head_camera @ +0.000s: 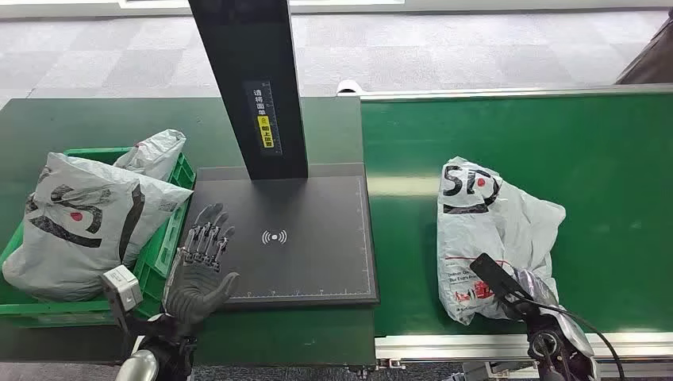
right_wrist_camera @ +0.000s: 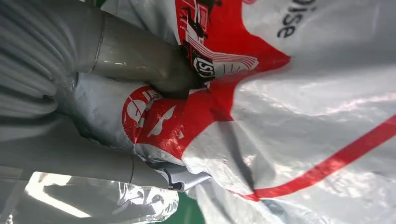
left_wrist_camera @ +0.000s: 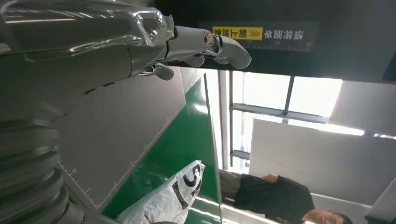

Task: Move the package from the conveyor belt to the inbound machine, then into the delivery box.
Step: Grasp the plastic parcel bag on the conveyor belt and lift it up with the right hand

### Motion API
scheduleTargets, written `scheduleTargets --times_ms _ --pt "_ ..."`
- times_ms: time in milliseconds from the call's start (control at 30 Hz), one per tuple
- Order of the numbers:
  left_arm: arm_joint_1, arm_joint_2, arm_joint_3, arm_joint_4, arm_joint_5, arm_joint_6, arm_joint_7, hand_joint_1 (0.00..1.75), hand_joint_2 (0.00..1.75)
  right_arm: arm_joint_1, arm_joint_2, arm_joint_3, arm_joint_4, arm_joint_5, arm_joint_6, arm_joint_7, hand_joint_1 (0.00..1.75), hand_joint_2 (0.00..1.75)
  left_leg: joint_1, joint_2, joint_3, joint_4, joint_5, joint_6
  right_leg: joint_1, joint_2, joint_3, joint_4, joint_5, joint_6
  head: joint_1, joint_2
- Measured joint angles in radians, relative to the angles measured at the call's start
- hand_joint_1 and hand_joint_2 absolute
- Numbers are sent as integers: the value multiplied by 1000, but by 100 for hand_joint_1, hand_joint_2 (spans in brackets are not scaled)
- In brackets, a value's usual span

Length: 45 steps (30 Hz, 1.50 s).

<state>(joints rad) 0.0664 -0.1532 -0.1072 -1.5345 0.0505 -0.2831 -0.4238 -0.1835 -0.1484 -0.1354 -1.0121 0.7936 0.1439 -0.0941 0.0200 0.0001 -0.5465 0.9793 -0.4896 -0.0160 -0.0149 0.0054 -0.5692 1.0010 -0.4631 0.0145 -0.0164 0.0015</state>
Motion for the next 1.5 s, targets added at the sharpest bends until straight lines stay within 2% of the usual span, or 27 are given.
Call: scheduleTargets --times_ms 300,467,633,867,1100,1500 --pt "21 -1 15 -26 -2 0 -17 0 175 3 22 2 -60 -70 -29 -70 175 175 0 -1 -3 0 0 0 0 -1 -4 0 0 0 0 0" --pt "22 -2 23 -27 -15 -8 -40 0 175 22 45 -22 -141 -244 -72 -189 175 175 0 -2 -4 0 0 0 0 -1 -5 0 0 0 0 0" --pt "15 -2 23 -15 -26 -16 -62 0 175 71 69 -75 -259 -352 -123 -255 175 175 0 -2 -5 0 0 0 0 -2 -5 0 0 0 0 0" --pt "4 -2 22 -2 -50 40 -78 0 175 124 98 -119 -381 -377 -191 -311 175 175 0 -2 -5 0 0 0 -1 -1 -5 0 0 0 0 0" --pt "3 -2 22 -2 -48 109 -104 0 175 155 123 -131 -485 -430 -228 -407 175 175 0 -2 -5 0 0 0 0 -1 -6 0 0 0 0 0" --pt "4 -2 23 -3 -46 127 -113 0 175 166 140 -130 -538 -434 -232 -432 175 175 0 -2 -5 0 0 0 -1 -1 -5 0 0 0 0 0"
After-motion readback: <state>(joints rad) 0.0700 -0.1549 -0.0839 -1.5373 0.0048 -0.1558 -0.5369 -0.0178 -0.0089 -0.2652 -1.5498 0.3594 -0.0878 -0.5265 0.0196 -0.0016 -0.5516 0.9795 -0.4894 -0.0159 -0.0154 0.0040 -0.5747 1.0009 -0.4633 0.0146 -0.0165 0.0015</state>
